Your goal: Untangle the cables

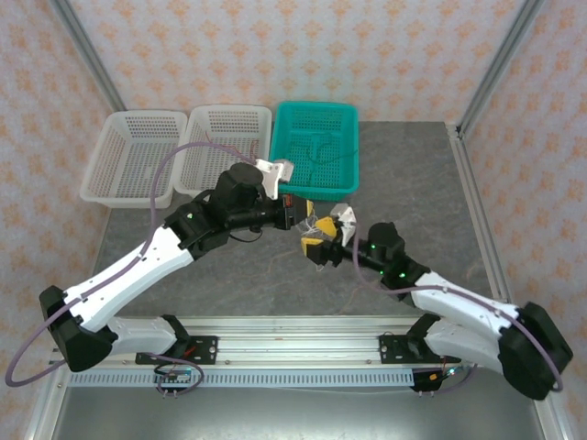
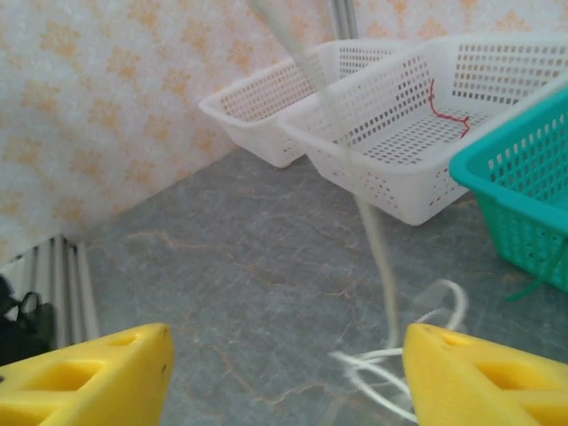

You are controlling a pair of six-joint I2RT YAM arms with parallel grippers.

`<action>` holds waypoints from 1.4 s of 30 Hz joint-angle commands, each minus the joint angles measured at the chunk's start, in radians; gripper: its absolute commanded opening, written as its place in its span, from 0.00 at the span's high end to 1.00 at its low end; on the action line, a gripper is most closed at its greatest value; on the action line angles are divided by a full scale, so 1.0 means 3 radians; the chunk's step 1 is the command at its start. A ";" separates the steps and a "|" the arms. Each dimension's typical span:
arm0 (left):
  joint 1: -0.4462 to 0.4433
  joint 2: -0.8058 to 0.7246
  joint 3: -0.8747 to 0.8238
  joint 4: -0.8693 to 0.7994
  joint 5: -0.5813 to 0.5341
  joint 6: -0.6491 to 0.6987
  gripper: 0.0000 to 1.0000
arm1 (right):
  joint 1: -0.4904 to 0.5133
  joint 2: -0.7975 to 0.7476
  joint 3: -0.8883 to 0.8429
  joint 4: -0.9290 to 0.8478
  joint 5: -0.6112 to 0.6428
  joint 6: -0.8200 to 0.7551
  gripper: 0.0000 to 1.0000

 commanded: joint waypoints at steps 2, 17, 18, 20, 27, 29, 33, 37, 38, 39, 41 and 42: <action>-0.0033 -0.0153 0.0003 0.0120 0.0169 0.0131 1.00 | 0.0003 0.0423 0.0326 0.0723 0.0417 -0.0265 0.49; 0.0028 -0.0614 0.0562 -0.0081 -0.0899 0.0552 1.00 | 0.0310 0.1588 0.0197 0.0738 0.0448 0.0315 0.73; 0.0072 -0.0622 0.0635 -0.0131 -0.1046 0.0548 1.00 | 0.0315 0.1629 0.0142 0.0814 0.0462 0.0407 0.73; 0.0203 -0.0639 0.0719 -0.0185 -0.1223 0.0479 1.00 | 0.0315 0.1656 0.0021 0.1001 0.0514 0.0515 0.73; 0.0710 -0.0801 0.0727 -0.0225 -0.1416 0.0191 1.00 | 0.0315 0.1344 -0.0055 0.0603 0.0684 0.0361 0.71; 0.0804 -0.0847 0.0735 -0.0242 -0.1443 0.0219 1.00 | 0.0315 0.1259 -0.0158 0.0645 0.0715 0.0355 0.71; 0.0953 -0.0862 0.0838 -0.0489 -0.1533 0.0291 1.00 | 0.0315 0.1077 -0.0335 0.0588 0.0890 0.0316 0.68; 0.1195 -0.0861 0.0765 -0.0607 -0.1531 0.0396 1.00 | 0.0315 0.0907 -0.0539 0.0519 0.1095 0.0261 0.58; 0.1272 -0.0849 0.0736 -0.0628 -0.1473 0.0370 1.00 | 0.0315 0.0833 -0.0606 0.0582 0.1127 0.0273 0.56; 0.1339 -0.0855 0.0686 -0.0611 -0.1385 0.0344 1.00 | 0.0315 0.0750 -0.0667 0.0595 0.1174 0.0278 0.54; 0.1398 -0.0864 0.0576 -0.0516 -0.1226 0.0327 1.00 | 0.0315 0.0578 -0.0684 0.0414 0.1254 0.0246 0.52; 0.1403 -0.0861 0.0518 -0.0444 -0.1120 0.0330 1.00 | 0.0315 0.0479 -0.0674 0.0267 0.1247 0.0197 0.51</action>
